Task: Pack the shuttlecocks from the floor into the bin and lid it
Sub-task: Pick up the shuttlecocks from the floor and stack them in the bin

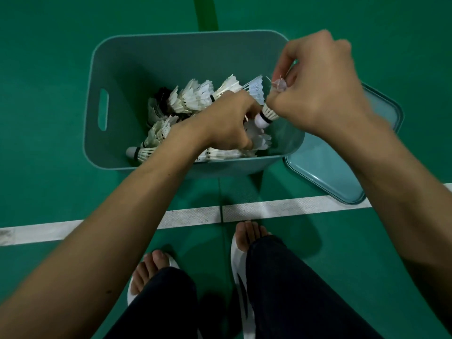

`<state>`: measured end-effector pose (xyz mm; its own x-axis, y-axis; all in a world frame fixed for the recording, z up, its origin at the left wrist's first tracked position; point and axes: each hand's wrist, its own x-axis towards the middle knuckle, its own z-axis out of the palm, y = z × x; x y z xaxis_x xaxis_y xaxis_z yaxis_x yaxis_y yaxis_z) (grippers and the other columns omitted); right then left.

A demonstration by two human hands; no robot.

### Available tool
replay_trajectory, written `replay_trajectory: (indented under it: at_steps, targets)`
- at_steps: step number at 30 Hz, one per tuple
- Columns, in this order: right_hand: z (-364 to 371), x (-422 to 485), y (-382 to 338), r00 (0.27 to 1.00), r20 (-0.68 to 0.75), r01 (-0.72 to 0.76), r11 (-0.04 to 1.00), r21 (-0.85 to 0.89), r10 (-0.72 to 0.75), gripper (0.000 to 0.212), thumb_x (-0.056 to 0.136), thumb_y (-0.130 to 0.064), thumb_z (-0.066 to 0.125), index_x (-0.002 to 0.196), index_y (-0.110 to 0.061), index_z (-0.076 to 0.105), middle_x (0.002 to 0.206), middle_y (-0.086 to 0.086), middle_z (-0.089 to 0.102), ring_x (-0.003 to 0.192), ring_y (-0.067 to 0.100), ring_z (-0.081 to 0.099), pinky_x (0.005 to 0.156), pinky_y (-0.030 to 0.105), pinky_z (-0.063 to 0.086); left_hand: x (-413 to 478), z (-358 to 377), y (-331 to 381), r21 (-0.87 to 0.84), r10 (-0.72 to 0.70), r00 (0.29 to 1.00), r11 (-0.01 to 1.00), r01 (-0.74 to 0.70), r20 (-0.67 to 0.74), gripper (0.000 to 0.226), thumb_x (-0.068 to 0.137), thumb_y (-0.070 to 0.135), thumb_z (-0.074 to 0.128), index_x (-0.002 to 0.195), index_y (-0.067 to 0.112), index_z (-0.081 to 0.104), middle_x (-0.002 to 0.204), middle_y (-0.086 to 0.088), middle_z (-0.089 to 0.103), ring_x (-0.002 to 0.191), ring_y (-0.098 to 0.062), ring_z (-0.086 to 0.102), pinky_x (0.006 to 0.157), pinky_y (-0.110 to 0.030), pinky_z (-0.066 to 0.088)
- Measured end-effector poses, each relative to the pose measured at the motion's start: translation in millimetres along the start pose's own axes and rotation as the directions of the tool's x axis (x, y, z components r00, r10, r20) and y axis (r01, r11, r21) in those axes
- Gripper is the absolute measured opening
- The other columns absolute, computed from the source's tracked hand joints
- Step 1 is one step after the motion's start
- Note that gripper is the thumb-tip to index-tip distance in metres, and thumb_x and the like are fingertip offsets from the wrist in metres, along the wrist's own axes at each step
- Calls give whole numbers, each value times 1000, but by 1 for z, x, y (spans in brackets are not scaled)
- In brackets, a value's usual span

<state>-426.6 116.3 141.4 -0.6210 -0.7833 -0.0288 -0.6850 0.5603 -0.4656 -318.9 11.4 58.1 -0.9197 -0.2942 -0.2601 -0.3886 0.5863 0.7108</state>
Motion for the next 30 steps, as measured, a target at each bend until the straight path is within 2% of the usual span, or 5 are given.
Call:
replay_trajectory:
  at_steps: [5,16,19,23,30]
  targets:
    - [2,-11,6,998,45,-35,996,-83,39,9,66,-18,61,74,-19,64,84,11,69,81,32,66,80,31,55,4,-2,-6,238,36,999,971,-34,-1,46,64,19,88,109,19,78,93,0,56,83,-17,53,72,-24,38]
    - [55,-22,1,957,207,-204,979,-7,201,16,73,-7,66,87,-14,71,91,12,71,94,33,66,78,29,51,-3,-6,-15,221,-35,998,975,22,56,62,54,42,87,111,22,71,116,-4,46,92,-24,60,79,-41,55]
    - [56,-11,0,897,353,-296,955,29,267,14,77,-1,62,90,-6,65,89,14,70,80,34,73,78,45,63,-6,-10,-21,185,-33,999,982,28,21,64,56,36,95,111,25,66,118,-2,47,97,-21,58,78,-34,51]
    - [62,1,-2,783,510,-480,867,131,356,18,91,5,65,103,-5,55,98,11,56,73,27,71,69,39,65,-12,-12,-28,217,-77,997,973,74,8,59,55,34,99,100,27,61,121,0,42,99,-23,58,82,-39,52]
    - [72,4,-10,838,471,-154,947,-281,276,21,88,-18,70,89,-11,50,98,11,59,87,30,59,71,33,44,-3,-5,-28,385,-88,996,920,80,3,50,56,42,97,99,27,76,126,-2,44,109,-24,48,78,-39,47]
